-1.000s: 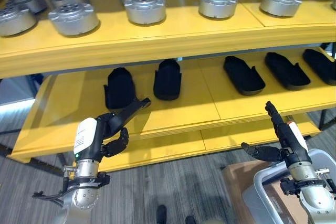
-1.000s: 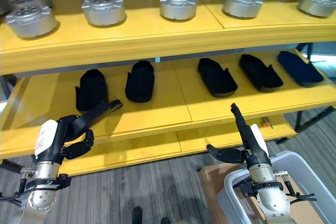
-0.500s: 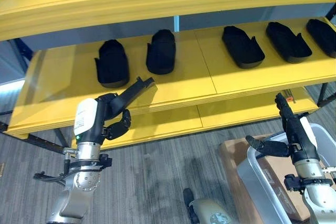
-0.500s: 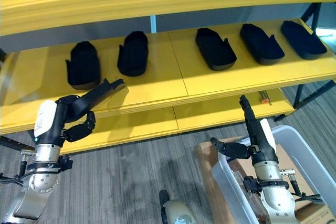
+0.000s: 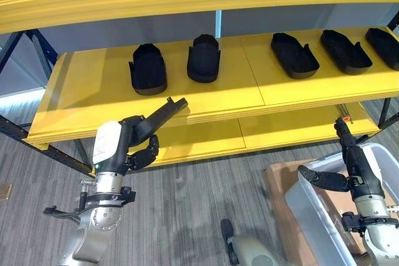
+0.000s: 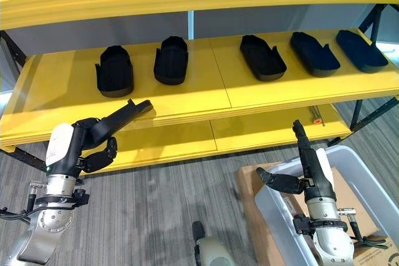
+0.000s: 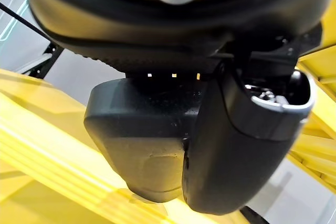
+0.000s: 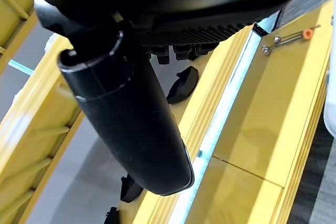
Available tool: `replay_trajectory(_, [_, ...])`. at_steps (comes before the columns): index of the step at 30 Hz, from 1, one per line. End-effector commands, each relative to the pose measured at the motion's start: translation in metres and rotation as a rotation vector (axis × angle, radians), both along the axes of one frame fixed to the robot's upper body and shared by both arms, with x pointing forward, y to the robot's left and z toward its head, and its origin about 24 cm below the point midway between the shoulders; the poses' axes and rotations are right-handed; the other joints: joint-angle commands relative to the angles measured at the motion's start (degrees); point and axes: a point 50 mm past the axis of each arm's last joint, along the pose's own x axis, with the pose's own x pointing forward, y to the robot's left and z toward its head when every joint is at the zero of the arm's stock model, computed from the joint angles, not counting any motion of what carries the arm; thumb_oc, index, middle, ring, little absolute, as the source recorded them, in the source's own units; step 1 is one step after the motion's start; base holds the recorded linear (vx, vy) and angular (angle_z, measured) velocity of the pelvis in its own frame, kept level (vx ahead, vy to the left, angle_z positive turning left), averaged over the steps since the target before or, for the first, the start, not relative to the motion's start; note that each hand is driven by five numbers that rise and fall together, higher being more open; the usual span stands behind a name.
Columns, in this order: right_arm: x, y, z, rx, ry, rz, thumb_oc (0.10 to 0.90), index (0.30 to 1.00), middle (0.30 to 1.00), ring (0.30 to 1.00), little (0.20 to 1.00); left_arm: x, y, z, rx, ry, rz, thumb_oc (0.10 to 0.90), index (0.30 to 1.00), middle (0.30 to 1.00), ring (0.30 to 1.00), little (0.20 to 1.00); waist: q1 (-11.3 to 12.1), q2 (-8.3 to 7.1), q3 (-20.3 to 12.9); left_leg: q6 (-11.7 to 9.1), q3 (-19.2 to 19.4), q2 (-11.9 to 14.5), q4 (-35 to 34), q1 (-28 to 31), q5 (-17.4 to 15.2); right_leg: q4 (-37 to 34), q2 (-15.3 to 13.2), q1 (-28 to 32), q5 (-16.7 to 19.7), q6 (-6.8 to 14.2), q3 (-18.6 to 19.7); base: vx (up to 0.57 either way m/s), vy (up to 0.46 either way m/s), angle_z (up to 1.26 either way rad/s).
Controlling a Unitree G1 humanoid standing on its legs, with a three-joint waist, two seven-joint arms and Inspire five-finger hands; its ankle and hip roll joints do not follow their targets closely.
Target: Move parts from the plastic box to the shelf.
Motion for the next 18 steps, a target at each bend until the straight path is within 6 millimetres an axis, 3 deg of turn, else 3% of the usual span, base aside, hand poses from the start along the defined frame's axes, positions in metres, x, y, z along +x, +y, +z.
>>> replay_trajectory(1, [0.006,0.003,0.036,-0.032,-0.209,0.023,0.9,1.0,1.0,1.0,1.0,0.0,0.008,0.05,0.08,-0.259,0.008,0.4,0.3,0.3,0.3,0.3,-0.7,-2.25,-3.3,3.5,0.4,-2.1,-1.4,1.7,0.5,-6.1,-5.0,8.2,-3.1,7.0,4.4,-0.01,0.172,-0.12])
replay_trajectory(5, [0.01,0.009,0.028,0.017,-0.179,0.047,0.9,1.0,1.0,1.0,1.0,-0.002,0.012,0.048,0.089,-0.256,0.04,0.4,0.3,0.3,0.3,0.3,-0.2,-3.0,-3.2,5.0,0.8,-4.0,-1.2,2.5,-2.0,-7.3,-6.4,8.2,-1.6,8.1,5.8,-0.02,0.132,-0.16])
replay_trajectory(11, [0.017,0.026,0.005,0.336,-0.14,0.115,0.9,1.0,1.0,1.0,1.0,-0.008,0.02,0.039,0.097,-0.217,0.078,0.4,0.3,0.3,0.3,0.3,0.9,-4.11,-3.8,6.3,2.9,-5.5,-1.2,4.4,-3.9,-8.6,-6.8,8.3,0.4,9.4,8.0,-0.01,0.076,-0.28])
replay_trajectory(18, [0.013,0.028,-0.006,0.408,-0.111,0.081,0.9,1.0,1.0,1.0,1.0,-0.011,0.021,0.034,0.096,-0.194,0.087,0.4,0.3,0.3,0.3,0.3,1.0,-4.62,-4.6,6.6,3.7,-5.7,-1.6,6.1,-4.4,-9.1,-6.8,9.2,0.4,9.6,8.7,0.0,0.014,-0.12])
